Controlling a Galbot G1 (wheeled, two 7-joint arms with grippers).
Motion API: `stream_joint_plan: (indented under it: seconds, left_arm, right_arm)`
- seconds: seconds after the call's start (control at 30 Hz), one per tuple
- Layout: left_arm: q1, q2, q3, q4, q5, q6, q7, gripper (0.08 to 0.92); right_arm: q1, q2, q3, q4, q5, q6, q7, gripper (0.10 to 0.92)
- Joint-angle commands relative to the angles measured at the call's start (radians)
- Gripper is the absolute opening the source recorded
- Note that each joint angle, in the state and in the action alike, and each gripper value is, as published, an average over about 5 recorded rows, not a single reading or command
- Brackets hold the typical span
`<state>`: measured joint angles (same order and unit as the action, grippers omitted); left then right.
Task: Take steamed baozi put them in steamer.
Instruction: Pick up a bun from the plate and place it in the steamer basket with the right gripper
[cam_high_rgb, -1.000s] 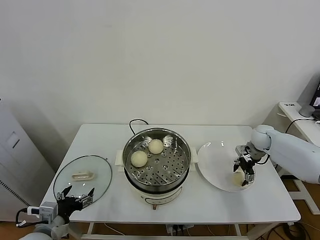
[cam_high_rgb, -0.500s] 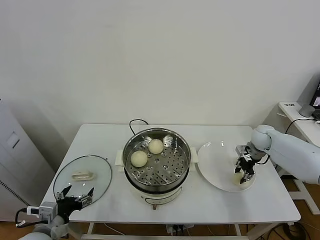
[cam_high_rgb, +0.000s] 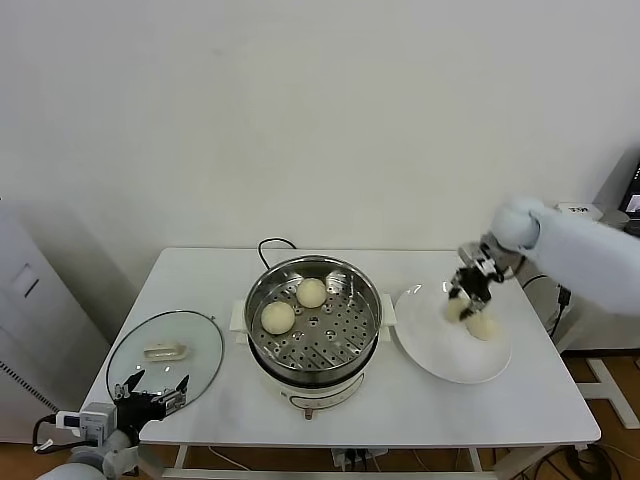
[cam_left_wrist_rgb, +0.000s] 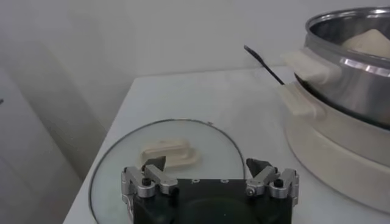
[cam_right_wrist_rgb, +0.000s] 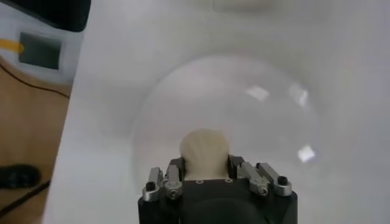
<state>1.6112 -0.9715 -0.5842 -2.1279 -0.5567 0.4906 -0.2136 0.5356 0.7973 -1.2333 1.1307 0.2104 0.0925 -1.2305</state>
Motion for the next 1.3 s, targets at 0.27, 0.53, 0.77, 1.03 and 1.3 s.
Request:
stream_joint_plan:
  seconds: [0.27,0.53,0.77,1.03,1.3]
  left_arm:
    - [-0.001,0.0,0.007,-0.007,0.002,-0.001,0.0,0.823]
    - [0.002,0.003,0.005,-0.004,0.002,-0.004,0.0,0.823]
    - [-0.002,0.005,0.006,-0.001,0.002,-0.004,0.001,0.823]
    - [0.0,0.004,0.005,-0.001,0.002,-0.006,0.001,0.823]
    - [0.007,0.005,-0.002,-0.003,0.001,-0.009,0.001,0.823]
  right_arm:
    - [0.165,0.296,0.021,0.059,0.134,0.325,-0.035,0.457]
    - [0.097,0.407,0.042,0.115,0.016,0.476,-0.031,0.458]
    - [0.069,0.43,0.016,0.238,-0.05,0.515,-0.023,0.458]
    - [0.024,0.432,0.005,0.297,-0.142,0.579,-0.035,0.458]
    - [-0.028,0.399,0.008,0.336,-0.234,0.617,-0.045,0.465]
